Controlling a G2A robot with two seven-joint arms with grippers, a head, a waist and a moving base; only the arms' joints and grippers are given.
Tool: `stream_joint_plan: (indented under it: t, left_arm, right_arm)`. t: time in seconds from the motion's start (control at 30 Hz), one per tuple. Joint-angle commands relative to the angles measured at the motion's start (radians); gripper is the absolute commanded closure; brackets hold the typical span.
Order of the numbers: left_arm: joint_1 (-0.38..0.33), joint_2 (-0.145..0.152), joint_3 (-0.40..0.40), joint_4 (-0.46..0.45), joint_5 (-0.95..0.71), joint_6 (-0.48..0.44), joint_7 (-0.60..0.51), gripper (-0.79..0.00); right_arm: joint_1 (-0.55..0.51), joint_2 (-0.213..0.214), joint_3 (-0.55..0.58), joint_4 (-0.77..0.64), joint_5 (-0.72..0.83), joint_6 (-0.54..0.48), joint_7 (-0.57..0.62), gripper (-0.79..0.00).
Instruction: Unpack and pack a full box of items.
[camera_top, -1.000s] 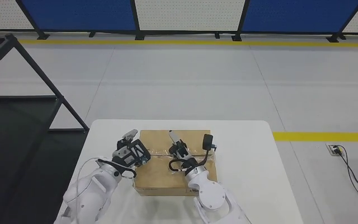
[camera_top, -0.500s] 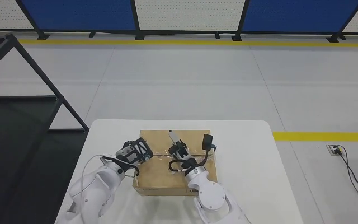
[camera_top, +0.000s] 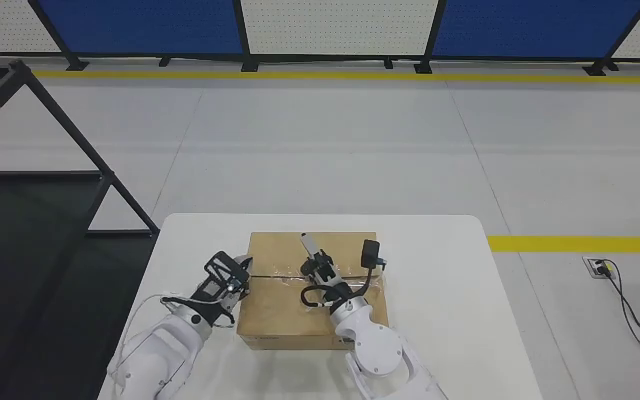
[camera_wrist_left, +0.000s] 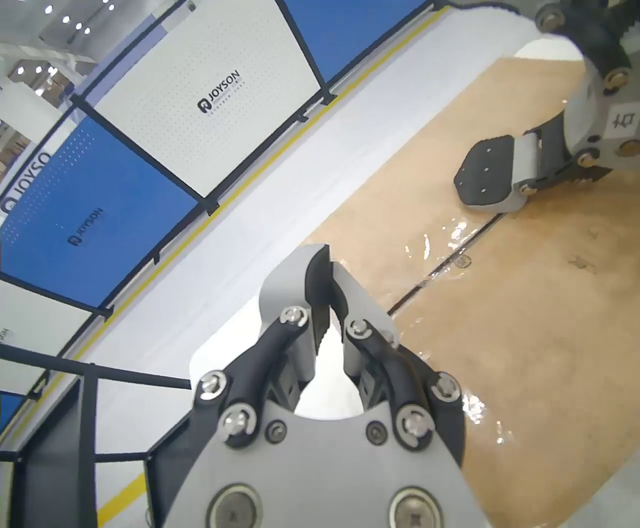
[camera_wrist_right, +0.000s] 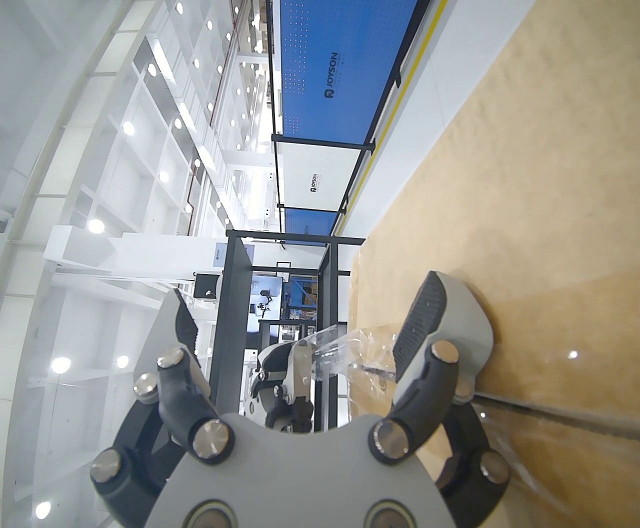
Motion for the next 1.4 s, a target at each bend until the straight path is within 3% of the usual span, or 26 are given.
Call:
stream_joint_plan:
  t: [0.0, 0.2, 0.33, 0.97, 1.37]
  left_arm:
    - [0.014, -0.003, -0.003, -0.002, -0.028, 0.042, 0.013, 0.000]
    - [0.032, -0.008, -0.012, 0.008, -0.118, 0.084, 0.045, 0.000]
    - [0.026, -0.010, -0.008, 0.027, -0.190, 0.061, 0.051, 0.000]
    - [0.027, -0.010, -0.011, 0.031, -0.197, 0.059, 0.052, 0.000]
    - [0.052, -0.017, -0.054, 0.065, -0.525, 0.012, 0.084, 0.000]
  right_arm:
    - [0.001, 0.000, 0.000, 0.001, -0.001, 0.000, 0.001, -0.785]
    - [0.003, -0.001, 0.001, 0.004, -0.003, -0.002, 0.000, -0.785]
    - [0.003, 0.000, 0.004, 0.004, -0.002, -0.001, 0.001, -0.785]
    - [0.065, -0.015, -0.053, 0.039, 0.032, 0.028, 0.081, -0.785]
    - [0.089, -0.024, -0.069, 0.087, 0.031, 0.052, 0.069, -0.785]
